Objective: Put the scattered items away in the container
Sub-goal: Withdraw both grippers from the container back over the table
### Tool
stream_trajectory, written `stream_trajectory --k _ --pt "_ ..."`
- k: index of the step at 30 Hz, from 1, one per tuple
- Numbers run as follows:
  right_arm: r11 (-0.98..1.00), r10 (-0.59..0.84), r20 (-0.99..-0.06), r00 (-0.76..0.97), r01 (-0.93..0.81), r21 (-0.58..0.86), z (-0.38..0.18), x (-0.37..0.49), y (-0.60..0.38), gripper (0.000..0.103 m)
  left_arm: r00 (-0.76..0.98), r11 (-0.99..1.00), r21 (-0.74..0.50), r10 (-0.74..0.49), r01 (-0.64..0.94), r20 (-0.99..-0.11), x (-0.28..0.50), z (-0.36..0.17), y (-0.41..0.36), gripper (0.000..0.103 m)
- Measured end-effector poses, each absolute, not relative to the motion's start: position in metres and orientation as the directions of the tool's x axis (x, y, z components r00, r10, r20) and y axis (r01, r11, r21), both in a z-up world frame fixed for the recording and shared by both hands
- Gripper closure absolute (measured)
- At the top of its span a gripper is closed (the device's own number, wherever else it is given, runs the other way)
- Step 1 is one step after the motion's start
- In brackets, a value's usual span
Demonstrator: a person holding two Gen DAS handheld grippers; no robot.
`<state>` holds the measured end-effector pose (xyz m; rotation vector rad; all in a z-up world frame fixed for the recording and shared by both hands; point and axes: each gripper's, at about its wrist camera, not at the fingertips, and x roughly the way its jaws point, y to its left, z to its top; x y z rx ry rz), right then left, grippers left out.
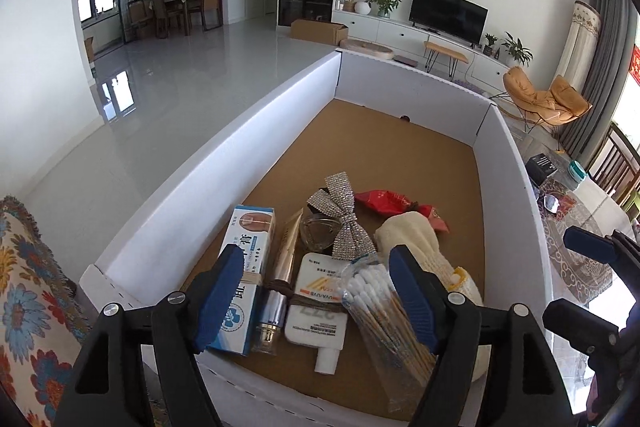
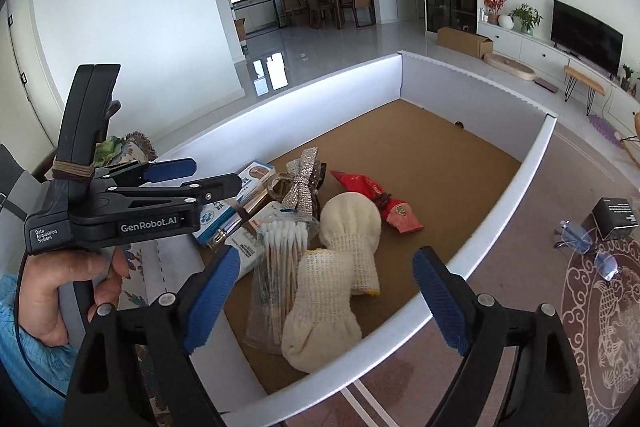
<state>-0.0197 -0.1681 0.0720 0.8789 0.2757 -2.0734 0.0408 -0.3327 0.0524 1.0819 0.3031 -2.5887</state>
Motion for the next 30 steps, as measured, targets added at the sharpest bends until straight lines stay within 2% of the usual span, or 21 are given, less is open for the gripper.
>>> stream_trajectory --k 4,10,12,16,22,30 --pt "-0.707 -0.562 -0.641 -0.522 0.706 0.046 0.063 -0.026 -0.108 0.005 -0.717 -0.956 -0.069 -0.166 0.286 -0.677 0.045 0.073 -0.291 0.028" --pt "-0.86 -0.331 -0.711 -0.62 0.508 -0.042 0.013 -0.041 0.02 0.005 -0.773 -0.996 -0.058 -0.015 0.067 -0.634 0.048 0.099 -0.198 0.023" --pt "-0.895 -0.252 -0.735 -0.629 0.441 -0.07 -0.004 -0.042 0.063 0.005 -0.769 -0.998 -0.062 0.043 -0.004 -0.638 0.045 0.099 -0.163 0.018" --pt "-0.925 -0.139 -0.751 -0.646 0.355 -0.134 -0.017 -0.041 0.126 0.005 -0.728 -0.99 -0.07 0.138 -0.123 -0.672 0.032 0.078 -0.094 0.017" --pt "-0.947 -0.071 -0.77 -0.634 0.284 -0.146 -0.027 -0.046 0.174 0.005 -0.651 -0.986 -0.017 0.122 -0.165 -0.749 -0.005 0.02 -0.019 0.017" --pt "-0.962 -0.06 -0.784 -0.618 0.244 -0.119 -0.036 -0.049 0.197 0.005 -0.601 -0.99 0.043 0.049 -0.137 -0.798 -0.04 -0.03 0.016 0.017"
